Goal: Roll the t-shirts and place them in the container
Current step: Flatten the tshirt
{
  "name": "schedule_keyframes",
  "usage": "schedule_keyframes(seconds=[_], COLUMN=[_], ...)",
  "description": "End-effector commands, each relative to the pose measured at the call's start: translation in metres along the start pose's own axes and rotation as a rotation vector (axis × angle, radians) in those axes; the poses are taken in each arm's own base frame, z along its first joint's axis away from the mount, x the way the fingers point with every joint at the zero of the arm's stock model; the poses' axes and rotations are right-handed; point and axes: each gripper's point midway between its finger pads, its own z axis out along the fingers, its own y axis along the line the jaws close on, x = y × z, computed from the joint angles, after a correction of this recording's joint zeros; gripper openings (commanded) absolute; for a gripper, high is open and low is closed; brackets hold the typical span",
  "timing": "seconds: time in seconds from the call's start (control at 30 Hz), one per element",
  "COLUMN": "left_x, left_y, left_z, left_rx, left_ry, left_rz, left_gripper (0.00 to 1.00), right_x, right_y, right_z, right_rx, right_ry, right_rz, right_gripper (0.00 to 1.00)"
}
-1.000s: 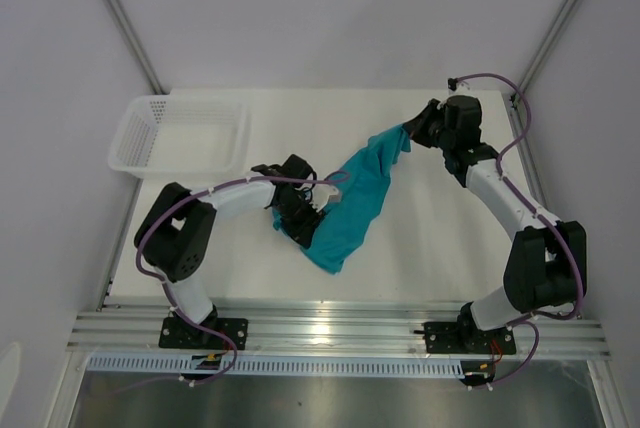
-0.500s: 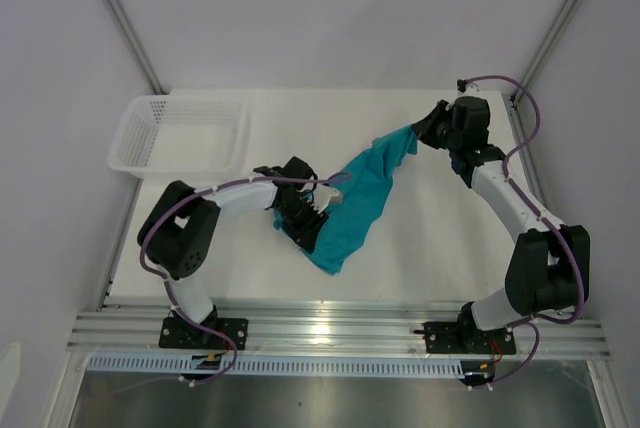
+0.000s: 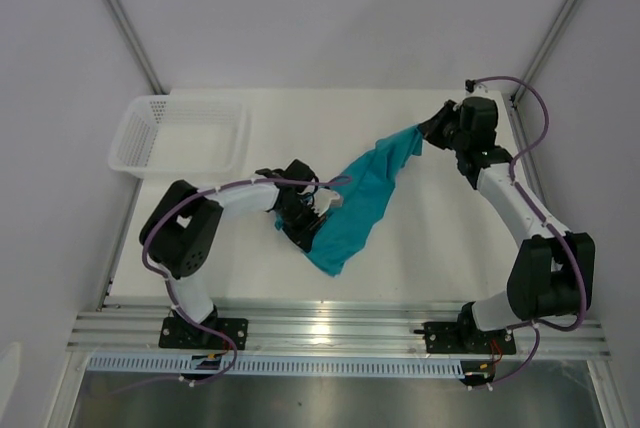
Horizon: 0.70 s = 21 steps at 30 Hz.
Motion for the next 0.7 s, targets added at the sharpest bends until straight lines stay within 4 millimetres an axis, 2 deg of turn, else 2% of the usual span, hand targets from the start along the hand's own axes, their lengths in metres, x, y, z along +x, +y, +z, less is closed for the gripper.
schedule_keyframes(seconds=[0.0, 0.07, 0.1, 0.13, 0.17, 0.23, 0.27, 0.33, 0.37, 0.43, 0.47, 0.5, 0.53, 0.6, 0.63, 0.67], left_x=[-0.031, -0.047, -0.055, -0.058, -0.073, -0.075, -0.094, -0.097, -0.109, -0.131, -0.135, -0.138, -0.149, -0.154, -0.143, -0.151], left_y=[-0.001, 0.003, 0.007, 0.01, 0.014, 0.02, 0.02, 0.032, 0.035, 0.031, 0.031, 0.033, 0.026, 0.024, 0.026, 0.023], left_z=[-0.044, -0.068, -0.089, -0.1, -0.125, -0.148, -0.176, -0.206, -0.233, -0.281, -0.295, -0.312, -0.341, -0.371, -0.371, -0.395], left_rx=[-0.091, -0.138, -0.182, -0.206, -0.248, -0.303, -0.354, -0.435, -0.488, -0.575, -0.603, -0.64, -0.714, -0.832, -0.891, -0.991], left_ry=[-0.133, -0.203, -0.247, -0.265, -0.321, -0.329, -0.389, -0.404, -0.452, -0.539, -0.564, -0.597, -0.67, -0.723, -0.697, -0.759], left_rz=[0.087, 0.133, 0.145, 0.164, 0.186, 0.218, 0.253, 0.279, 0.303, 0.365, 0.378, 0.389, 0.464, 0.553, 0.631, 0.701], left_gripper=[0.0, 0.01, 0.01, 0.01, 0.01, 0.01, 0.01, 0.01, 0.0, 0.0, 0.01, 0.01, 0.01, 0.01, 0.01, 0.01], right_x=[-0.043, -0.063, -0.073, -0.091, -0.1, -0.127, -0.138, -0.163, -0.173, -0.186, -0.197, -0.204, -0.209, -0.218, -0.219, -0.219], right_y=[0.013, 0.013, 0.016, 0.019, 0.022, 0.023, 0.019, 0.027, 0.027, 0.033, 0.047, 0.047, 0.053, 0.073, 0.078, 0.089], right_z=[-0.029, -0.041, -0.051, -0.061, -0.068, -0.088, -0.097, -0.117, -0.125, -0.138, -0.151, -0.16, -0.168, -0.196, -0.204, -0.218], right_rx=[-0.037, -0.04, -0.047, -0.066, -0.078, -0.096, -0.102, -0.123, -0.129, -0.148, -0.192, -0.194, -0.208, -0.251, -0.26, -0.281], right_ry=[-0.105, -0.147, -0.169, -0.199, -0.217, -0.269, -0.288, -0.345, -0.362, -0.378, -0.398, -0.418, -0.434, -0.483, -0.499, -0.525], right_rz=[-0.028, -0.07, -0.085, -0.102, -0.123, -0.127, -0.124, -0.148, -0.167, -0.19, -0.219, -0.244, -0.268, -0.352, -0.408, -0.448], right_gripper=[0.0, 0.0, 0.0, 0.0, 0.0, 0.0, 0.0, 0.0, 0.0, 0.0, 0.0, 0.0, 0.0, 0.0, 0.0, 0.0])
